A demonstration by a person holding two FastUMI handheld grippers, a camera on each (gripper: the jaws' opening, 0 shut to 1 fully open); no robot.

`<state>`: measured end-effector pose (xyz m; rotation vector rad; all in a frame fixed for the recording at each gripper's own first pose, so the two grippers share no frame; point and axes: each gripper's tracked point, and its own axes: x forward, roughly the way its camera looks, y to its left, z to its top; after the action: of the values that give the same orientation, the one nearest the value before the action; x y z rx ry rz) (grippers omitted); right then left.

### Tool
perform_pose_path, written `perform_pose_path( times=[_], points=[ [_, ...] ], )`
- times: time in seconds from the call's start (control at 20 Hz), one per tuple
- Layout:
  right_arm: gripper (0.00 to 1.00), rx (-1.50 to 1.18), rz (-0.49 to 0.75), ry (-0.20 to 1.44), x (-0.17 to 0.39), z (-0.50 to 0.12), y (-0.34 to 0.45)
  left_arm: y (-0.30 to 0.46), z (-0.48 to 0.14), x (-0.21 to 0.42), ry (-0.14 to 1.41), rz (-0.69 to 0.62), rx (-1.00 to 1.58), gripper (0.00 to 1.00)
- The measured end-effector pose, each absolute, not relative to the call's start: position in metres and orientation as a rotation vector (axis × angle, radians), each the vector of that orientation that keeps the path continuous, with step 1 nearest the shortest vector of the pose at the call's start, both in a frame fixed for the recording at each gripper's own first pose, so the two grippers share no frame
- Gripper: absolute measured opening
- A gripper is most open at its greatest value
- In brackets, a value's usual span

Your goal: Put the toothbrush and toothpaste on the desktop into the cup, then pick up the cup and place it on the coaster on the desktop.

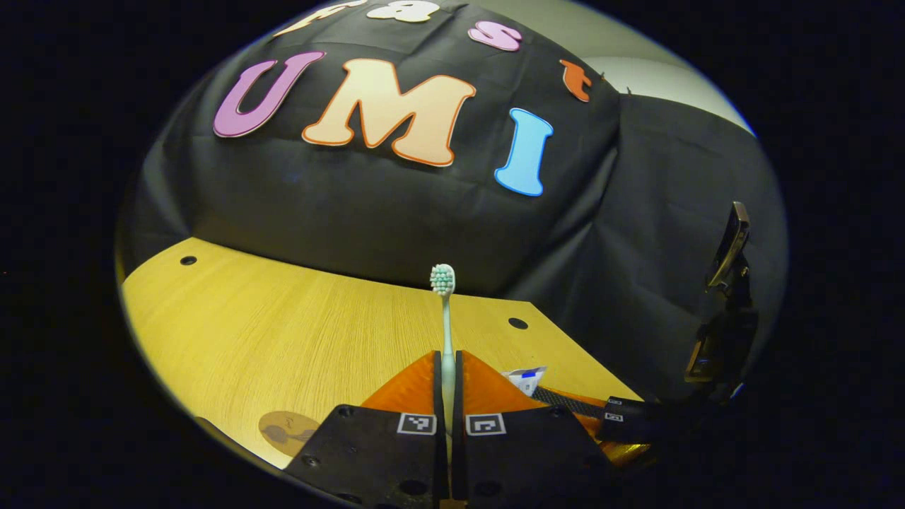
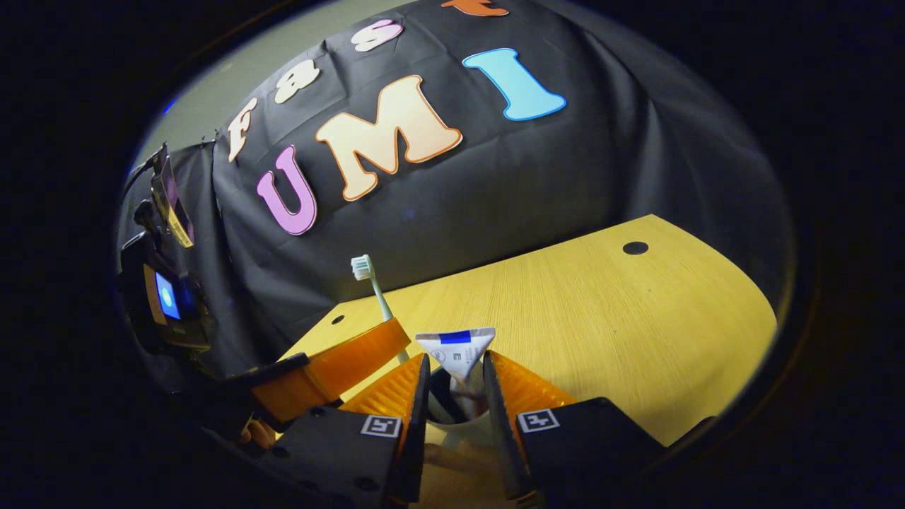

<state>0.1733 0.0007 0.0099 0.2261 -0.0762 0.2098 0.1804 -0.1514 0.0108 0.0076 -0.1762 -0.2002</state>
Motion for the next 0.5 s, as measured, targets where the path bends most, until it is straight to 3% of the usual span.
perform_pose_path(
  times=[0.05,0.2,0.3,0.35,0.4,0.45,0.5],
  points=[
    [0.38,0.220,0.208,-0.088,0.170,0.011,0.001,-0.152,0.010,0.176,-0.179,-0.205,0.006,0.02],
    [0.67,0.201,0.197,-0.090,0.167,0.008,-0.002,-0.153,0.002,0.173,-0.162,-0.212,0.002,0.05],
    [0.68,0.232,0.195,-0.091,0.162,0.010,-0.007,-0.153,-0.006,0.171,-0.144,-0.214,0.017,0.06],
    [0.68,0.247,0.189,-0.098,0.160,0.012,-0.010,-0.153,-0.009,0.170,-0.139,-0.217,0.026,0.09],
    [0.80,0.252,0.174,-0.103,0.159,0.011,-0.014,-0.154,-0.012,0.168,-0.136,-0.222,0.032,0.11],
    [0.80,0.253,0.160,-0.104,0.157,0.010,-0.020,-0.155,-0.015,0.167,-0.131,-0.227,0.034,0.20],
    [0.88,0.256,0.148,-0.105,0.157,0.010,-0.024,-0.155,-0.017,0.167,-0.128,-0.231,0.032,0.26]
  ],
)
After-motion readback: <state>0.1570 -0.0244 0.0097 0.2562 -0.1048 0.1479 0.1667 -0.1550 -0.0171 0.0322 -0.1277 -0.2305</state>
